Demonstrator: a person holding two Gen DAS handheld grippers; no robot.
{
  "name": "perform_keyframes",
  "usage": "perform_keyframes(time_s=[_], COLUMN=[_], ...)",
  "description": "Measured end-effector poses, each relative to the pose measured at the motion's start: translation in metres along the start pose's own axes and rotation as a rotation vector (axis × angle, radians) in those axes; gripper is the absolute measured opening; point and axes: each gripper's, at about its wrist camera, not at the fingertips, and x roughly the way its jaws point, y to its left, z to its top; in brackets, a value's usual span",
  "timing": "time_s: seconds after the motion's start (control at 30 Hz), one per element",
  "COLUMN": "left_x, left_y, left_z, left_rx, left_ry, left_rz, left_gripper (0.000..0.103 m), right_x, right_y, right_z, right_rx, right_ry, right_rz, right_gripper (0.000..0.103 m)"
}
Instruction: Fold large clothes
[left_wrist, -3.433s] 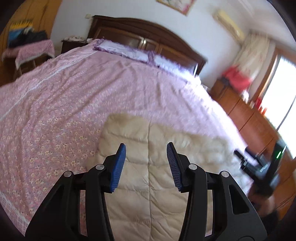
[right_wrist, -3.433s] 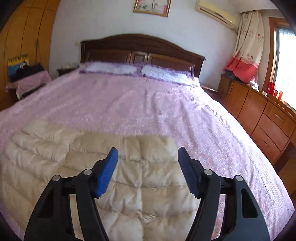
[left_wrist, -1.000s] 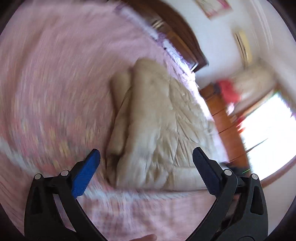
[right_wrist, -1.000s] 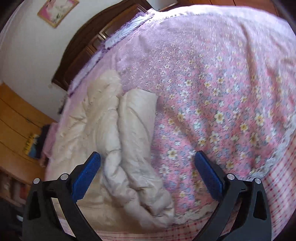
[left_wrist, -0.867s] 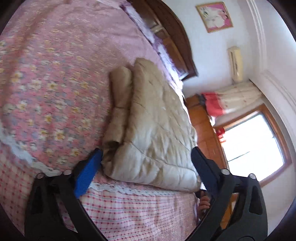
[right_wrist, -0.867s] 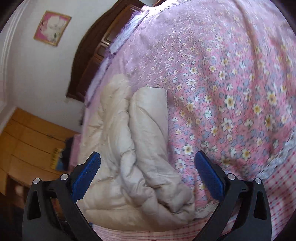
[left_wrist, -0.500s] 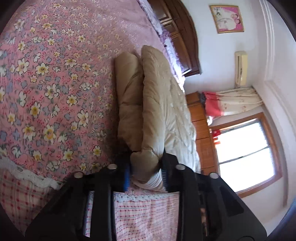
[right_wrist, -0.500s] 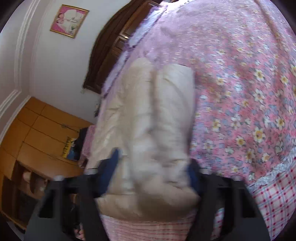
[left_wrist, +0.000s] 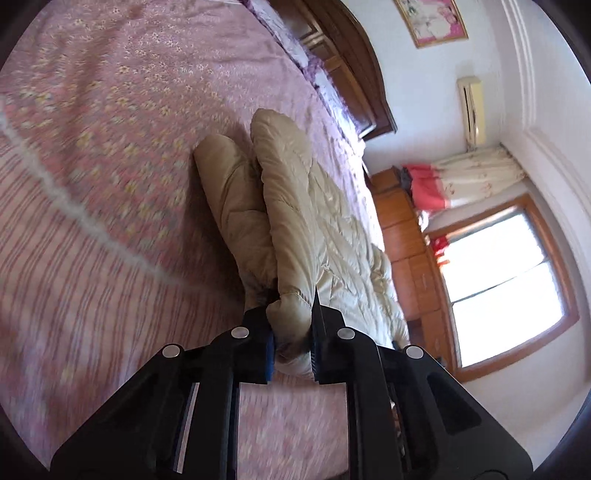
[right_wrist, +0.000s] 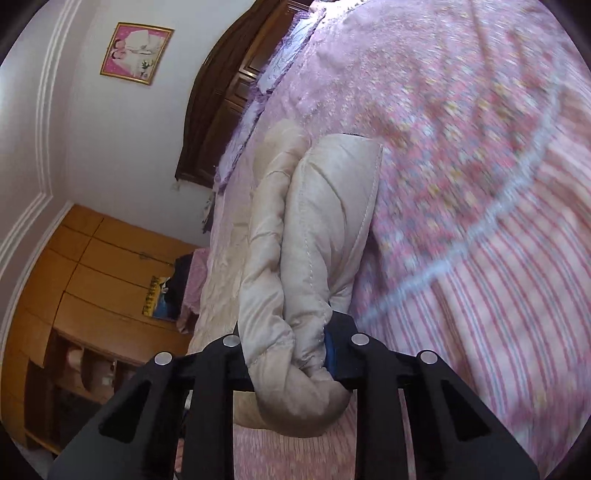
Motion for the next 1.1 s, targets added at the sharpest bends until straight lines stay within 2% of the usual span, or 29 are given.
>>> perform_keyframes(time_s=[0.1,0.2,0.33,0.5,0.67,0.8,1.1], left_x=[-0.016,-0.032,-0.044,-0.057,-0.066,-0.066,-0.069], left_y=[-0.001,0.006,0.010,0.010,0.004,0.000,-0.007], left_z=[-0.020,-0.042,-0.069,-0.091,-0.097,-0.099,-0.112], left_rx=[0.026,-0.002,0.034,0.057,0.103,0.134,0.195], left_ry=[0.006,0.011,0.004,-0.029,-0.042,-0.041,-0.043], left_rz=[-0.001,-0.009,0.025,0.062,0.101,0.130,0.175], left_gripper=[0.014,0.014,0.015,0.015,0.015,0.015,0.022], right_x=[-0.014,-0.030,-0.042,-0.047,-0.062,-0.057,-0.059], right_y=[-0.006,-0.006,-0.008,-0.006,0.002,0.002,0.004], right_z=[-0.013,-0.027,-0.041,-0.057,-0.073,-0.075,-0.090], right_rx=[0.011,0.022,-0.010,-0.064,-0.119,-0.129,-0.154], right_ry=[-0.005,-0.008,-0.007,-0.026,-0.028,-0.030,-0.032], right_rz=[0.000,-0.003,-0.004,-0.060,-0.103,-0.135,-0.176], right_gripper=[0.024,0.024,0.024,0.025,0.025,0.027,0.031])
